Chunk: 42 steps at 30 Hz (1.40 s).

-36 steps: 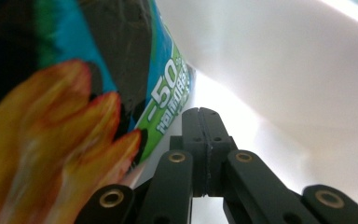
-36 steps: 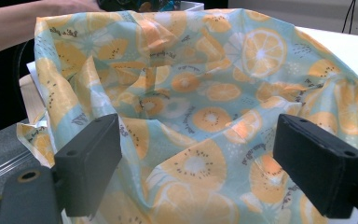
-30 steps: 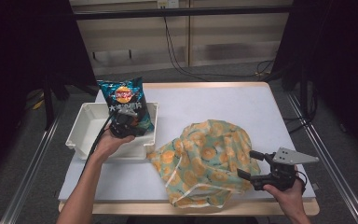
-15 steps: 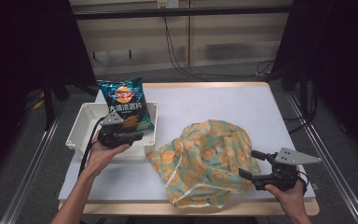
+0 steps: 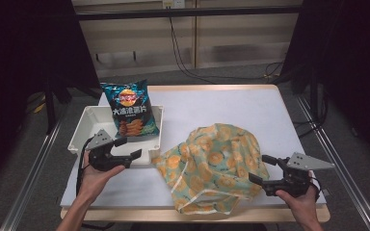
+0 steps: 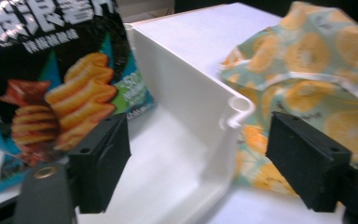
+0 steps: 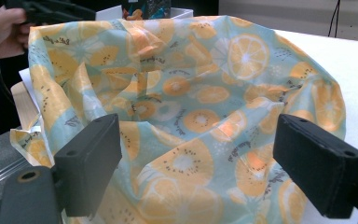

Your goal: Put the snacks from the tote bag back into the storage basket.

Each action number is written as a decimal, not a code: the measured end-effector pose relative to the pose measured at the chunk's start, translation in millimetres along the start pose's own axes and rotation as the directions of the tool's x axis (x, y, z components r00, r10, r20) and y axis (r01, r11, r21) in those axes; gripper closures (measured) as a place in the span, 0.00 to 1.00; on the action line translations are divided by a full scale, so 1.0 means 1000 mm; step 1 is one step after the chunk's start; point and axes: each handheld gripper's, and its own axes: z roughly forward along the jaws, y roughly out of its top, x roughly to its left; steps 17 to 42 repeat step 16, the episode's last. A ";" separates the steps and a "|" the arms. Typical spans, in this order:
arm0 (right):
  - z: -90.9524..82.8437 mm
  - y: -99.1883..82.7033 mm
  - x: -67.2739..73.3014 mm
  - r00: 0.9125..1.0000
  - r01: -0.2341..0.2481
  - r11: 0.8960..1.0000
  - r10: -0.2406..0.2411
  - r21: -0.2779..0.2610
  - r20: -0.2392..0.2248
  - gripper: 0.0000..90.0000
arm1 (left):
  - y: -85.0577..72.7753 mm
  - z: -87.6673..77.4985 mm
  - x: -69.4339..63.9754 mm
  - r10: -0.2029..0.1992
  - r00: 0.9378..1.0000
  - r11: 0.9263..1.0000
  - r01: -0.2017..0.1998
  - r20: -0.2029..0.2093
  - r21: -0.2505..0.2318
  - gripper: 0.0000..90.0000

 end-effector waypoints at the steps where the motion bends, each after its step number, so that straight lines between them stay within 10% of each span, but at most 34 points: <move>1: 0.000 0.000 0.000 1.000 -0.001 1.000 0.001 0.000 0.002 0.17 | -0.003 -0.002 -0.003 0.004 1.000 1.000 -0.004 -0.003 -0.006 0.22; 16: -0.005 -0.001 -0.005 1.000 -0.015 1.000 0.015 -0.013 0.026 0.16 | -0.045 -0.027 -0.027 -0.033 0.999 0.996 0.030 -0.043 -0.086 0.17; 42: -0.005 -0.001 -0.005 1.000 -0.015 1.000 0.015 -0.013 0.026 0.16 | -0.045 -0.027 -0.027 -0.033 0.999 0.996 0.030 -0.043 -0.086 0.17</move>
